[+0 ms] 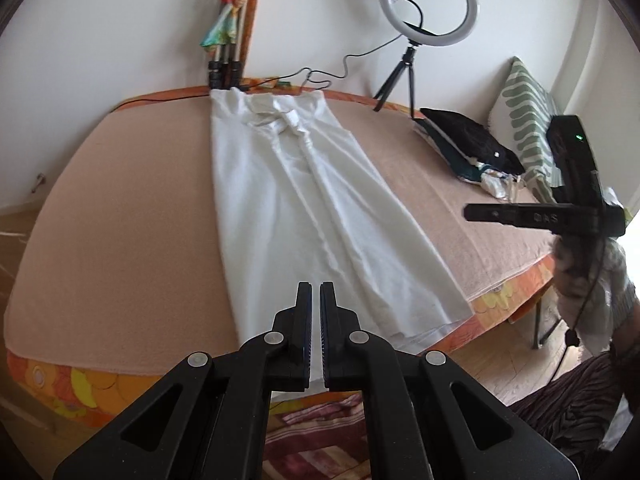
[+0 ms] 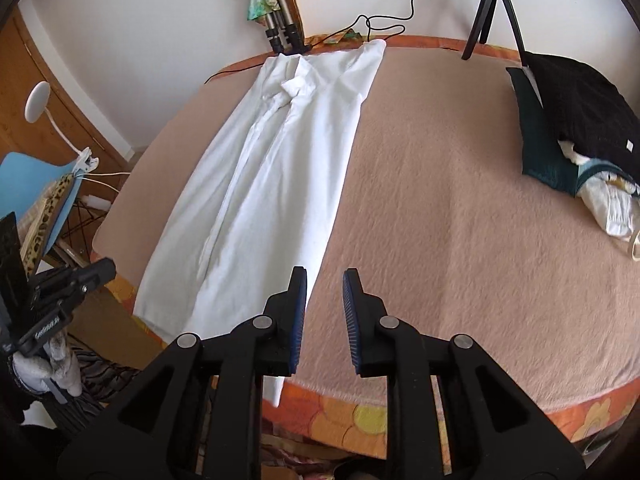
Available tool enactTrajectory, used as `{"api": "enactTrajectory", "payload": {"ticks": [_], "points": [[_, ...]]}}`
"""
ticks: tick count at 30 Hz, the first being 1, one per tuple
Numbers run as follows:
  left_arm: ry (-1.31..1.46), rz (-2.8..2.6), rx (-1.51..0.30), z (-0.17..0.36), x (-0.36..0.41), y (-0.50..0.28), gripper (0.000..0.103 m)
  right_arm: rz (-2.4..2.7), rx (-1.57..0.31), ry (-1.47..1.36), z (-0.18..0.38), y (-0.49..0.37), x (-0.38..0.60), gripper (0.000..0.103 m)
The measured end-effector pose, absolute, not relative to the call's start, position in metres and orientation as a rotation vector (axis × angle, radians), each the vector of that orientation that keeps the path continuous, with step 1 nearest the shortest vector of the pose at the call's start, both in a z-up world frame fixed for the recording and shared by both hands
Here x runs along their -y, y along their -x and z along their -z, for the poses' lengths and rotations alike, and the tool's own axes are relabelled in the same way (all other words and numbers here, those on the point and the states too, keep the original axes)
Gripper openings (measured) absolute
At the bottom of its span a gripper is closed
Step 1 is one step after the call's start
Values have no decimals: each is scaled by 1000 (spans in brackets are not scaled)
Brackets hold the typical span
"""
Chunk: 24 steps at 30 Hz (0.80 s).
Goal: Fold small clothes
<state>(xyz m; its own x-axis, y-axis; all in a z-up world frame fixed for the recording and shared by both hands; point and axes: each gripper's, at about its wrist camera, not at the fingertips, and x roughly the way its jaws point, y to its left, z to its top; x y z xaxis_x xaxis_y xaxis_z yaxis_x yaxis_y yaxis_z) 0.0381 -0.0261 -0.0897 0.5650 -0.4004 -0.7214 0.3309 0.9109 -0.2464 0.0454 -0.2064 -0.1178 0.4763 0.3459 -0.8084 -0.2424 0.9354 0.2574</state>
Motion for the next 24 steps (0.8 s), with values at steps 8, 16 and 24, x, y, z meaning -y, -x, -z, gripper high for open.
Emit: {"api": "enactTrajectory", "payload": {"ticks": [8, 16, 24], "points": [[5, 585, -949, 121, 89, -60, 3, -351, -1055, -176, 154, -137, 186, 20], [-67, 629, -1010, 144, 109, -52, 3, -375, -1045, -257, 176, -188, 190, 20], [-101, 640, -970, 145, 110, -47, 3, -297, -1019, -71, 172, -193, 171, 1]]}}
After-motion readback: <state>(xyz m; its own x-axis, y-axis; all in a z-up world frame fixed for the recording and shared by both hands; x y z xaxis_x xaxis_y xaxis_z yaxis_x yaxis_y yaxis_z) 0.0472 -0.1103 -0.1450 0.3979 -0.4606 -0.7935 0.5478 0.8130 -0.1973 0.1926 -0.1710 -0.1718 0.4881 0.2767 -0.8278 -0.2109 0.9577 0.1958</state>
